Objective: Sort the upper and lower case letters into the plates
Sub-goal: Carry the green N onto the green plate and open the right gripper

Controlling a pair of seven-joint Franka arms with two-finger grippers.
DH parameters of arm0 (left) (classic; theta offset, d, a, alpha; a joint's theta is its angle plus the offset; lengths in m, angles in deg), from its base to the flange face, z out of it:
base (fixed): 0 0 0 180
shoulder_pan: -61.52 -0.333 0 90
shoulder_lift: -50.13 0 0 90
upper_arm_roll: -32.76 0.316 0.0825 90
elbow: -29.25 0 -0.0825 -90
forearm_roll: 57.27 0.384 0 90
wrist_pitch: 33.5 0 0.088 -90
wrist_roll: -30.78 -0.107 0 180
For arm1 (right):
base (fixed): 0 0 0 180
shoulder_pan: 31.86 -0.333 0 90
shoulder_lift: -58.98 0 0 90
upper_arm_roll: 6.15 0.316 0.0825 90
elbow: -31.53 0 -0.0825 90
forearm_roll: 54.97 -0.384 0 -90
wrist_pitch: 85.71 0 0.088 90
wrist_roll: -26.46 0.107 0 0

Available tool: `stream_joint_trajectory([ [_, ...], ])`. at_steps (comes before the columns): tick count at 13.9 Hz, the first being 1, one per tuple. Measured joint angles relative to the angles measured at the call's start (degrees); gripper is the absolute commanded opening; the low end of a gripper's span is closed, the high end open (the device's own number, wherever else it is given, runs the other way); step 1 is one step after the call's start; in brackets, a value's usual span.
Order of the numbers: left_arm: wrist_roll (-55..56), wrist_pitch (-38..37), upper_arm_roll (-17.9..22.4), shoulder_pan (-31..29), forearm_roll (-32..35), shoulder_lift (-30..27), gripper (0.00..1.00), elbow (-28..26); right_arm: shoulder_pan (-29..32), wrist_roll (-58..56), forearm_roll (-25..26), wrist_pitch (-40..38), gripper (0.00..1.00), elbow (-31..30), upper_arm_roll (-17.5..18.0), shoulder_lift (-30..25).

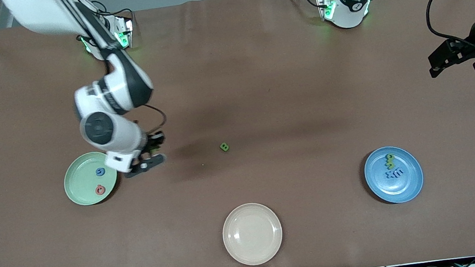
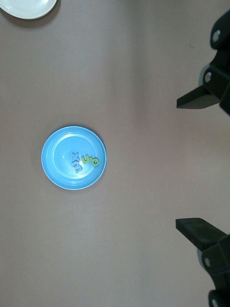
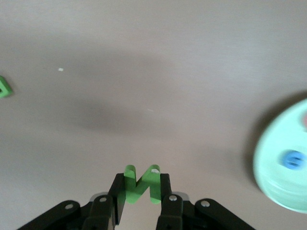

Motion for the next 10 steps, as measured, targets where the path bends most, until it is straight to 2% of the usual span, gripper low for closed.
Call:
stream_joint_trajectory([
  [7,0.0,0.0,0.0,-0.1,0.0,0.0,1.00,0.1,15.4,-16.9,1.6,1.5,0.16,-3.9,-0.2,1.2],
  [10,0.0,0.0,0.0,-0.1,0.0,0.0,1.00,0.2,21.7,-24.0,1.6,6.3,0.16,-4.6,-0.2,4.0],
])
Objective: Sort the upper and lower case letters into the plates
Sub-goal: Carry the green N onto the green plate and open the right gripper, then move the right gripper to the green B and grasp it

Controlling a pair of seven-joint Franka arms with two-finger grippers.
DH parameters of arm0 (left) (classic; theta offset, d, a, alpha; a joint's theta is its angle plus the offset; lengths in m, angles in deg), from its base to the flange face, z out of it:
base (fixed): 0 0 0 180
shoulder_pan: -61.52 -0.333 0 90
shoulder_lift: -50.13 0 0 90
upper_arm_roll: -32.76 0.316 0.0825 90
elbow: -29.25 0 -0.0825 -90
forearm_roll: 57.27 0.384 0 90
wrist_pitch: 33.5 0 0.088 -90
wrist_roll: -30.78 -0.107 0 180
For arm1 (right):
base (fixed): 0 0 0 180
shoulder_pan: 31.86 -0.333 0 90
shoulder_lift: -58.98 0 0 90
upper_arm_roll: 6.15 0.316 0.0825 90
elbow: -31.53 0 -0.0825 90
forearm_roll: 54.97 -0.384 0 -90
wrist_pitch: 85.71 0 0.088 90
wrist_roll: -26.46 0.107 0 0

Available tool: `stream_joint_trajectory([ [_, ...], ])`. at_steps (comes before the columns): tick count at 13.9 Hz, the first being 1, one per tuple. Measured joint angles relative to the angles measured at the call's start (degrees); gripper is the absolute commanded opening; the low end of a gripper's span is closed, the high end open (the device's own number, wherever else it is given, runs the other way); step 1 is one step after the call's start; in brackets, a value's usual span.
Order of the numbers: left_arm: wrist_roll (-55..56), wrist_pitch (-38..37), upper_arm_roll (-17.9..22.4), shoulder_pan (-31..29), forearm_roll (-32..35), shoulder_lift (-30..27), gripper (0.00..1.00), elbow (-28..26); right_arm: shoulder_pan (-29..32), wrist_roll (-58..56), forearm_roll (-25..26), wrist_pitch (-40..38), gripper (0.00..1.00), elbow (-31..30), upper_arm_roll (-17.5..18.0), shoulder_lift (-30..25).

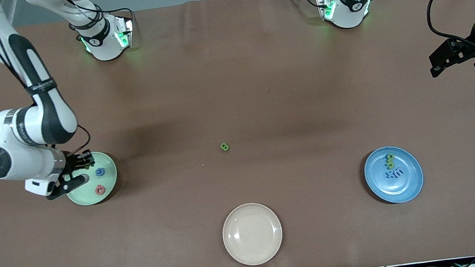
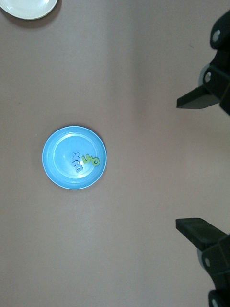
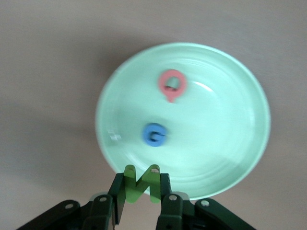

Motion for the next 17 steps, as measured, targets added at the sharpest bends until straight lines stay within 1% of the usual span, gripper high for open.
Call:
stream_joint_trajectory([
  [2,0.0,0.0,0.0,0.0,0.0,0.0,1.00,0.0,3.2,-2.5,0.0,4.3,0.17,-0.3,0.0,3.2],
  [4,0.0,0.0,0.0,0.0,0.0,-0.1,1.00,0.1,4.0,-2.9,0.0,6.8,0.18,-0.3,0.1,5.9],
  [7,0.0,0.0,0.0,0.0,0.0,-0.2,1.00,0.1,3.9,-2.9,0.0,7.9,0.20,-0.5,0.7,7.3],
  [8,0.0,0.0,0.0,0.0,0.0,-0.2,1.00,0.1,3.9,-2.9,0.0,8.1,0.22,-0.7,0.8,7.3],
  [9,0.0,0.0,0.0,0.0,0.0,-0.2,1.00,0.1,3.9,-2.9,0.0,8.4,0.45,-0.9,0.9,7.3],
  [10,0.0,0.0,0.0,0.0,0.0,-0.2,1.00,0.2,3.9,-2.9,0.0,8.5,0.84,-1.1,0.9,7.3],
  [11,0.0,0.0,0.0,0.0,0.0,-0.2,1.00,0.2,3.9,-2.9,0.0,8.5,0.95,-1.2,1.0,7.3],
  [13,0.0,0.0,0.0,0.0,0.0,-0.2,1.00,0.3,3.7,-2.9,0.0,7.5,0.97,-0.9,1.3,6.4],
  [15,0.1,0.0,0.0,0.0,0.0,-0.2,1.00,0.3,2.3,-1.1,-0.1,2.2,0.99,0.8,1.6,3.0],
  [16,0.1,0.0,0.0,0.0,0.0,-0.2,1.00,0.3,0.6,2.6,-0.2,-1.4,0.99,2.0,1.8,0.4],
  [17,0.1,-0.1,0.0,0.0,0.0,-0.2,1.00,0.3,-2.1,8.7,-0.3,-4.9,1.00,2.9,2.0,-2.2],
])
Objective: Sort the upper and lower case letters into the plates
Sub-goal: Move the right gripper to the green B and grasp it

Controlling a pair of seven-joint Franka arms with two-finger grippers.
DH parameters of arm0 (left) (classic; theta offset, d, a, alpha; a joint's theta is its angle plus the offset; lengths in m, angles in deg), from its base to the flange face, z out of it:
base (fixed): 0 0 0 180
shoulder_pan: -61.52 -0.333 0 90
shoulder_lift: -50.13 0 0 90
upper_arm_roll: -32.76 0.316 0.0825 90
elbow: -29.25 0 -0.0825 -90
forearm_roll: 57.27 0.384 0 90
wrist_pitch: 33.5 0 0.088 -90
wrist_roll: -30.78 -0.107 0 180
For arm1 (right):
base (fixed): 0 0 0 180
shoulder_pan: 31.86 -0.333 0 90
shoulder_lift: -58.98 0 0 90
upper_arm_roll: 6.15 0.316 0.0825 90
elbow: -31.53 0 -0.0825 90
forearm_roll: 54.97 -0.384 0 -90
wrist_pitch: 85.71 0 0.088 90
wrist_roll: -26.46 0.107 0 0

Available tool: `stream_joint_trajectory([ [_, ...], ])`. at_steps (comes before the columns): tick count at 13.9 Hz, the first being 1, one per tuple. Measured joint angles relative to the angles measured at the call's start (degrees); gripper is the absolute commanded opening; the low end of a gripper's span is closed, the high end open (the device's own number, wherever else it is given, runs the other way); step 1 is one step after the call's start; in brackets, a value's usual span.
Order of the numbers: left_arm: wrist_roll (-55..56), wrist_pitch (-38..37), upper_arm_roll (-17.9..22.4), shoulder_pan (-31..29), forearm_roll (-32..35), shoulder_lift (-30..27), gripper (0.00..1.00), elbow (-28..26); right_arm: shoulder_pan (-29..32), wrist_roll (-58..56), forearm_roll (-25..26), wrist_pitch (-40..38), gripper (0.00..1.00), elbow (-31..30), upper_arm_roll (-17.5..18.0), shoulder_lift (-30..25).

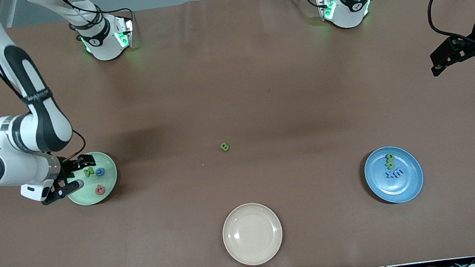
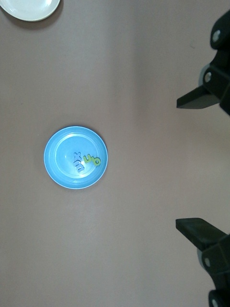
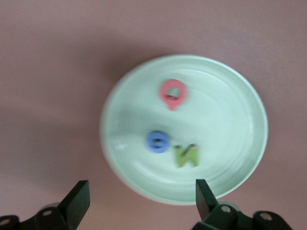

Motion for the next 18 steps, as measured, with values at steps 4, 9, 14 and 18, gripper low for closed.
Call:
stream_joint_trajectory([
  [4,0.0,0.0,0.0,0.0,0.0,0.0,1.00,0.0,-16.9,33.9,-4.3,-0.8,1.00,0.6,0.6,-4.4],
  [9,0.0,0.0,0.2,-0.1,0.0,0.0,1.00,0.1,-34.1,68.6,-5.9,10.3,1.00,2.8,0.6,0.5],
  [14,0.0,0.0,0.5,-0.3,0.0,-0.1,1.00,0.2,-38.9,81.1,-5.5,13.0,0.99,13.2,0.2,14.7],
  [18,0.0,0.0,0.5,-0.4,0.0,-0.1,1.00,0.2,-39.0,83.7,-5.4,13.2,0.94,18.0,-0.3,19.6],
])
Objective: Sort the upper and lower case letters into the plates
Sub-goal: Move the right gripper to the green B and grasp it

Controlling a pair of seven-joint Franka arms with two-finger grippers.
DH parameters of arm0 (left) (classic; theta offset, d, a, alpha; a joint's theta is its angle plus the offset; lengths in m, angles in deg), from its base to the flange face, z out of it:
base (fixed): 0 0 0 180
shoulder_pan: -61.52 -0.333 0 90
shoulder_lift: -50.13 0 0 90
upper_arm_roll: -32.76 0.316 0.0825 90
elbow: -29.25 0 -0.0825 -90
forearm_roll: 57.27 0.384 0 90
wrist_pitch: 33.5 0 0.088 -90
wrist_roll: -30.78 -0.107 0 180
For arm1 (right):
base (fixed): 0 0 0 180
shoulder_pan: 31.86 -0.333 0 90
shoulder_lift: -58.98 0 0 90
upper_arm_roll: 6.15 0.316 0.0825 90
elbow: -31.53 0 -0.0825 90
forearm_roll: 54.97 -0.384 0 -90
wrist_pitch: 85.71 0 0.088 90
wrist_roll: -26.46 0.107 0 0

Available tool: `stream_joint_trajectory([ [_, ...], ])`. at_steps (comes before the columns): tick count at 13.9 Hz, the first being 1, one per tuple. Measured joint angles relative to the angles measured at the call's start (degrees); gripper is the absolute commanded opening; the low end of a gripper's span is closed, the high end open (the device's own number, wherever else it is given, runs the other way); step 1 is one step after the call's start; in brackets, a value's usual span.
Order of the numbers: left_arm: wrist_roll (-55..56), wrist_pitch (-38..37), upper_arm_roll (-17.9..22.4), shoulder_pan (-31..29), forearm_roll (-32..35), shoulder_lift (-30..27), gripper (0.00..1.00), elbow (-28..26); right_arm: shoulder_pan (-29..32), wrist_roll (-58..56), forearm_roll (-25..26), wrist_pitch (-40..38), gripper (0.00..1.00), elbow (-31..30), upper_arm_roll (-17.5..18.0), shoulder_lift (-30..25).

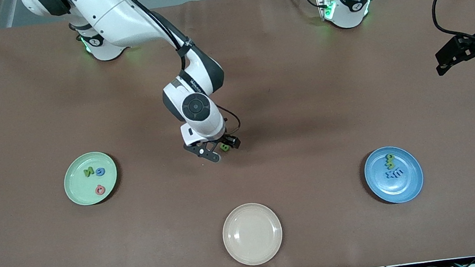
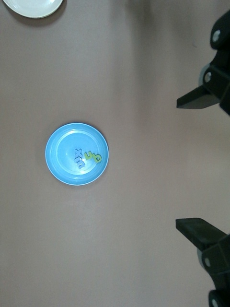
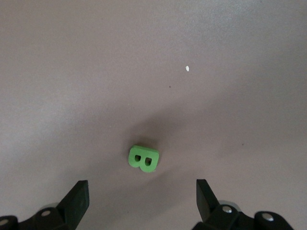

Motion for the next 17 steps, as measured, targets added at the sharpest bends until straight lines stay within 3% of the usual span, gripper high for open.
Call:
stream_joint_trajectory([
  [4,0.0,0.0,0.1,-0.5,0.0,0.0,1.00,0.0,0.0,0.2,0.0,0.5,0.79,0.2,-0.1,0.7],
  [10,0.0,-0.9,-0.3,-0.5,0.0,0.0,1.00,0.0,0.0,0.3,0.0,3.2,0.78,0.6,-0.1,3.4],
  [14,-0.1,-1.0,-0.4,-0.5,0.0,0.0,1.00,0.0,-0.2,0.4,0.0,3.3,0.73,1.4,-0.1,4.4],
  [17,-0.1,-1.0,-0.5,-0.5,0.0,0.0,1.00,0.0,-0.3,0.4,0.0,3.6,0.63,1.4,-0.1,4.8],
])
